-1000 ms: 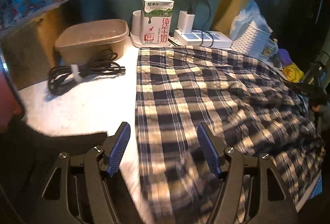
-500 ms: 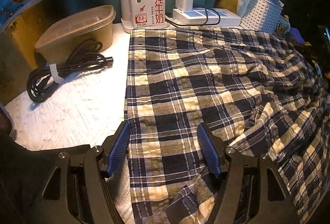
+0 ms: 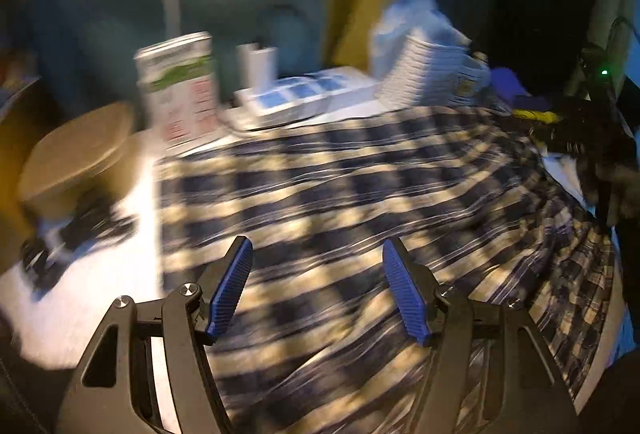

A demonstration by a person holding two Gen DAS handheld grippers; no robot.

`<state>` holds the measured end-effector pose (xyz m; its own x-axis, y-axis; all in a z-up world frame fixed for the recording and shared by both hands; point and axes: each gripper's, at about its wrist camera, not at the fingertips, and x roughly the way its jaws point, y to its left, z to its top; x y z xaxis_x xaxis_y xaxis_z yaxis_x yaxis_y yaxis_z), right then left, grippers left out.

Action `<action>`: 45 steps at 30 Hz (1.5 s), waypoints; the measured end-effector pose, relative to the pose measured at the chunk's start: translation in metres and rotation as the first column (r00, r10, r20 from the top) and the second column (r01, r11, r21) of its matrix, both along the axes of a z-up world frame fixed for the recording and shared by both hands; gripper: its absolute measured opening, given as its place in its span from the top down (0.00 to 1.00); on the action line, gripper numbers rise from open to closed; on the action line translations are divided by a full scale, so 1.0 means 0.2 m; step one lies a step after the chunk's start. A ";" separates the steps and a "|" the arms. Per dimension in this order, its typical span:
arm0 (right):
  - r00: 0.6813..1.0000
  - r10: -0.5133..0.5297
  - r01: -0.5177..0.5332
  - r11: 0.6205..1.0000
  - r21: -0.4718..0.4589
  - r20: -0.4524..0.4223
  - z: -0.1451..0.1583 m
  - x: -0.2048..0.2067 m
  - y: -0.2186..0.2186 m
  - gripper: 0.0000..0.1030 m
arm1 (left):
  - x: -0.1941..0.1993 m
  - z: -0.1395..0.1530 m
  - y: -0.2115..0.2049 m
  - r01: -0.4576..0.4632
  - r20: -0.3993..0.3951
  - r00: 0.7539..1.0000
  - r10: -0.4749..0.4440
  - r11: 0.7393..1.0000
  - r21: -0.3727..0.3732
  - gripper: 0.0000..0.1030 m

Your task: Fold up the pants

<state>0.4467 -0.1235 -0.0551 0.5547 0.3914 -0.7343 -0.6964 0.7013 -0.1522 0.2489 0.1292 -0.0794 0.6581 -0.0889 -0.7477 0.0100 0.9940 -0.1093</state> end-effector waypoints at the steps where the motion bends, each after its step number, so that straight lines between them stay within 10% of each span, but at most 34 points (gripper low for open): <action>1: 0.999 0.042 -0.042 0.999 0.006 -0.026 -0.01 -0.05 0.05 0.29 | 0.06 -0.03 -0.03 0.024 -0.015 1.000 -0.024 1.000 0.003 0.35; 10: 0.964 0.168 -0.202 0.967 -0.157 -0.207 -0.35 -0.30 0.29 0.30 | 0.02 -0.23 -0.08 -0.022 -0.103 0.994 0.021 1.000 -0.014 0.34; 23: 0.957 0.131 -0.161 0.982 -0.101 -0.260 -0.34 -0.38 0.08 0.30 | -0.13 -0.18 -0.08 -0.010 -0.121 0.993 0.003 0.999 -0.052 0.34; 25: 0.963 0.139 -0.153 0.987 -0.047 -0.230 -0.28 -0.40 0.04 0.42 | -0.13 -0.10 -0.04 -0.002 -0.054 0.999 0.001 1.000 -0.030 0.34; 27: 0.973 0.127 -0.133 0.991 -0.021 -0.192 -0.22 -0.39 0.01 0.63 | -0.09 -0.03 0.01 -0.011 -0.010 1.000 0.012 1.000 0.019 0.34; 34: 0.980 0.095 -0.081 0.993 0.087 -0.174 -0.10 -0.21 0.12 0.63 | 0.31 0.01 0.23 -0.027 0.004 1.000 0.027 0.999 0.031 0.34; 45: 0.961 -0.055 0.072 0.996 0.056 -0.272 -0.32 0.03 0.33 0.63 | 0.56 -0.26 0.32 -0.102 -0.078 0.991 0.106 0.994 0.049 0.34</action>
<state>0.4517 -0.0579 -0.1182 0.3645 0.4132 -0.8345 -0.6590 0.7477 0.0824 0.3614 0.1929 -0.1307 0.5994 0.0114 -0.8004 -0.1004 0.9931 -0.0611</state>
